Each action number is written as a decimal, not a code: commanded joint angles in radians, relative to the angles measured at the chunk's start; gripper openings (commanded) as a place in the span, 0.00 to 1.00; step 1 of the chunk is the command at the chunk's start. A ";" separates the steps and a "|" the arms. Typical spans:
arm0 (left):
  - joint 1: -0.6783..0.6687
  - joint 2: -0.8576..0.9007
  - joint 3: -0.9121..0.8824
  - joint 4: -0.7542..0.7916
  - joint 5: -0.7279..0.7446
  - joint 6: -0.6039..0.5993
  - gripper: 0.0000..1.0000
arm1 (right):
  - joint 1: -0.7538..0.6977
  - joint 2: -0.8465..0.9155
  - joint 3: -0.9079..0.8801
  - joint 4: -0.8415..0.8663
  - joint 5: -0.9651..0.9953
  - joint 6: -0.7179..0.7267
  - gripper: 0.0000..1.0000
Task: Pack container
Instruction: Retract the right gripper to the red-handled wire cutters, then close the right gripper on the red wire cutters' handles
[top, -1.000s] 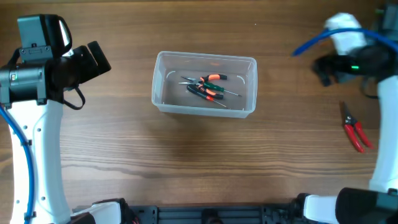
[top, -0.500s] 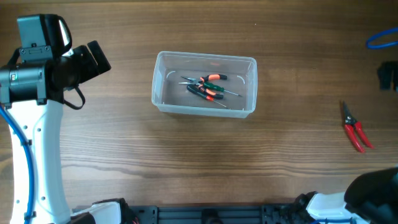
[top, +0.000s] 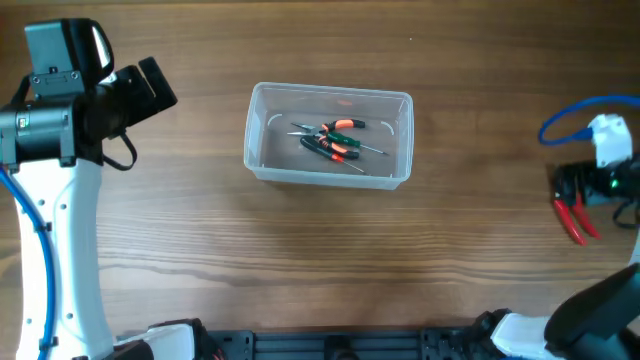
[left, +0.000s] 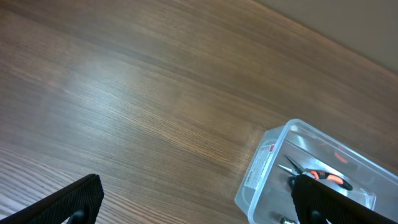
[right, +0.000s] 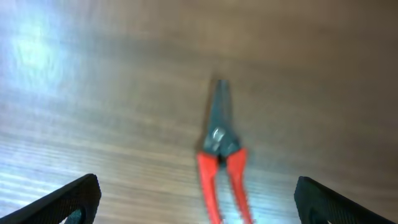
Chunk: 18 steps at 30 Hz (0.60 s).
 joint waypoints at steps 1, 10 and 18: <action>0.005 0.035 0.002 0.002 0.001 -0.002 1.00 | -0.013 -0.025 -0.112 0.026 0.016 -0.083 1.00; 0.005 0.047 0.002 0.003 0.000 -0.002 1.00 | -0.028 0.030 -0.205 0.072 0.085 -0.106 1.00; 0.005 0.047 0.002 0.003 0.001 -0.002 1.00 | -0.039 0.077 -0.259 0.140 0.108 -0.105 1.00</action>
